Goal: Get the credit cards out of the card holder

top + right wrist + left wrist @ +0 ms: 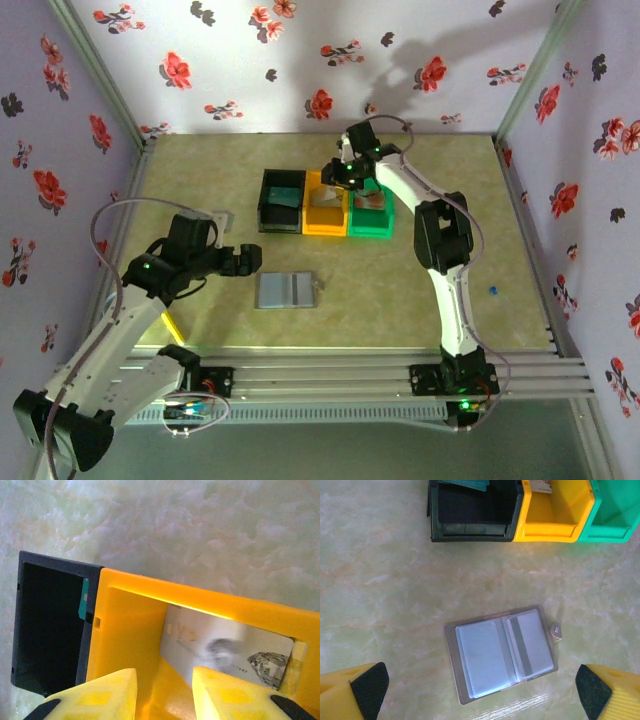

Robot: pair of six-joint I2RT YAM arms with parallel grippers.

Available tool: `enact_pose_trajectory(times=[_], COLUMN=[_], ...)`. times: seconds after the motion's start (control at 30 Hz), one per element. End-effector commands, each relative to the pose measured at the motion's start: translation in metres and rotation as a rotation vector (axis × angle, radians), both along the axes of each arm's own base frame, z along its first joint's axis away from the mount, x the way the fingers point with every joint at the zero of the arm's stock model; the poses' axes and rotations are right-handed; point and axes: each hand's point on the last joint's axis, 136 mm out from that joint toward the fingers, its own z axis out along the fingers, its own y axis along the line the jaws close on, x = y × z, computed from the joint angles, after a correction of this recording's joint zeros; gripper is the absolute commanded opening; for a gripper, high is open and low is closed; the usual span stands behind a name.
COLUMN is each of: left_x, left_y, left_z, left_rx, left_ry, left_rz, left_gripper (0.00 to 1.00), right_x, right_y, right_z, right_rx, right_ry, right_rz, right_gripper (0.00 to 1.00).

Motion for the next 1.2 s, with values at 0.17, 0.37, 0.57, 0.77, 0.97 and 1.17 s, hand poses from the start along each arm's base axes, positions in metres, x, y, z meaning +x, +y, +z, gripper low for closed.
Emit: enact_pose_trajectory(times=[0.17,0.37,0.57,0.77,0.97,1.17], left_x=[-0.002,-0.010,-0.021,-0.030,-0.042,-0.051], left_y=[0.000,-0.014,-0.044,-0.042,-0.017,0.000], left_z=[-0.003,-0.008,-0.025,-0.060,-0.101,-0.125], left_rx=[0.001,-0.055,-0.209,-0.194,-0.078,0.032], left_ry=[0.005,0.084,0.253,0.365,0.479,0.535], left_rz=[-0.016,-0.049,-0.029,0.074,0.230,0.347], left_gripper=[1.00,1.00,1.00,1.00,1.00,1.00], right_x=[0.002,-0.047,-0.135,-0.211,-0.258,-0.279], right_y=[-0.014,-0.004,0.016,0.030,0.043,0.045], right_z=[0.092,0.133,0.105,0.054,0.016,-0.011], right_rx=[0.006,0.106,0.176,0.210,0.168,0.116], right_ry=[-0.136,-0.183,-0.138,-0.029,0.027,0.053], right_rz=[-0.016,0.005,0.050,0.052,0.054,0.008], right_gripper=[0.36,0.39,0.36,0.36,0.37,0.40])
